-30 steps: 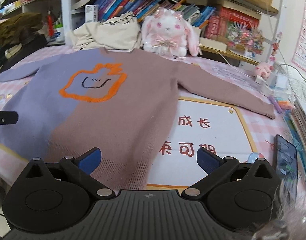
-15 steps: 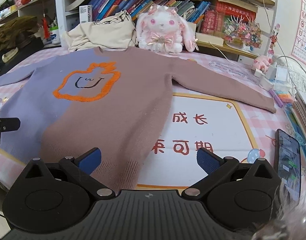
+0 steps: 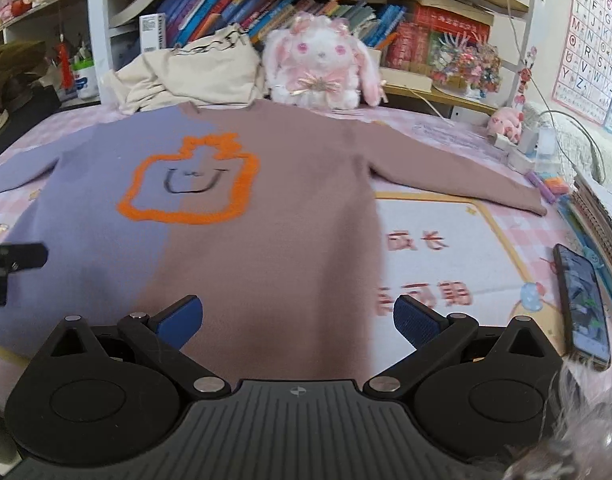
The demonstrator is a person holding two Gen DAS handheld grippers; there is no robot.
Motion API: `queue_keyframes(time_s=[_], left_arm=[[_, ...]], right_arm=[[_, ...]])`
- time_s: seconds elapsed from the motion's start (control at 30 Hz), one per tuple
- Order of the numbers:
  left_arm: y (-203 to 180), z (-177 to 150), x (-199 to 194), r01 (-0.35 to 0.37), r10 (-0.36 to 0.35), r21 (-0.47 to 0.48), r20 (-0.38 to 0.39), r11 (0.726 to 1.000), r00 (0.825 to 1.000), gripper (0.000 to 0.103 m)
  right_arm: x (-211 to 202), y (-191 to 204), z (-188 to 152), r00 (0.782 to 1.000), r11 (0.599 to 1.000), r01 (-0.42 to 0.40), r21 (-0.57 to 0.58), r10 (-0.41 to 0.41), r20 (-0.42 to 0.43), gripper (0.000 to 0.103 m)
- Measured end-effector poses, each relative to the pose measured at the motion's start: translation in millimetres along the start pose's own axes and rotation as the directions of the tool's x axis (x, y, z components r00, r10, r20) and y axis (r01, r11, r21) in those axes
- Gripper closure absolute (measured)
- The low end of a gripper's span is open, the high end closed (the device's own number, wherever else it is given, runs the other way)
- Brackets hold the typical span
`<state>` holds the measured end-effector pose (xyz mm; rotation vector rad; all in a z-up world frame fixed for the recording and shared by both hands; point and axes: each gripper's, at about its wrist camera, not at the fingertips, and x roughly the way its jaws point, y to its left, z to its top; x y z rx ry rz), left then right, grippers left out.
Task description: Fold clothes
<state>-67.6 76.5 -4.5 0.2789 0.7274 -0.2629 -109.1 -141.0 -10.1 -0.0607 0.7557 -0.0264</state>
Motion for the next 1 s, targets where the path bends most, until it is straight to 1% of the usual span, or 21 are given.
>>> queue_keyframes(time_s=[0.2,0.4,0.67,0.83,1.0], left_arm=[[41.8,-4.0,11.7,0.057,-0.057,0.014,-0.002,0.998,0.998,0.010],[78.6,-11.8,16.1,0.072,-0.072,0.026,0.006,0.997,0.997,0.010],[117.3,-21.1,16.0,0.051,-0.051,-0.005,0.013,0.999,0.999,0.010],[135.8,-25.6,16.4,0.031,-0.030,-0.048,0.013,0.998,0.999,0.010],[152.2,-29.6,17.5,0.012,-0.011,-0.105,0.007,0.994,1.000,0.010]], right_arm=[[-1.5,47.2,2.5,0.999,0.999,0.044,0.003,-0.044,0.003,0.000],[3.2,85.7,5.2,0.998,0.998,0.060,0.023,-0.060,-0.007,0.000],[11.8,127.6,15.6,0.999,0.999,0.037,-0.015,-0.037,-0.012,0.000],[16.1,142.7,20.9,1.000,0.999,0.017,-0.048,-0.018,-0.018,0.000],[18.8,148.6,24.2,1.000,0.998,0.005,-0.066,-0.007,-0.028,0.000]])
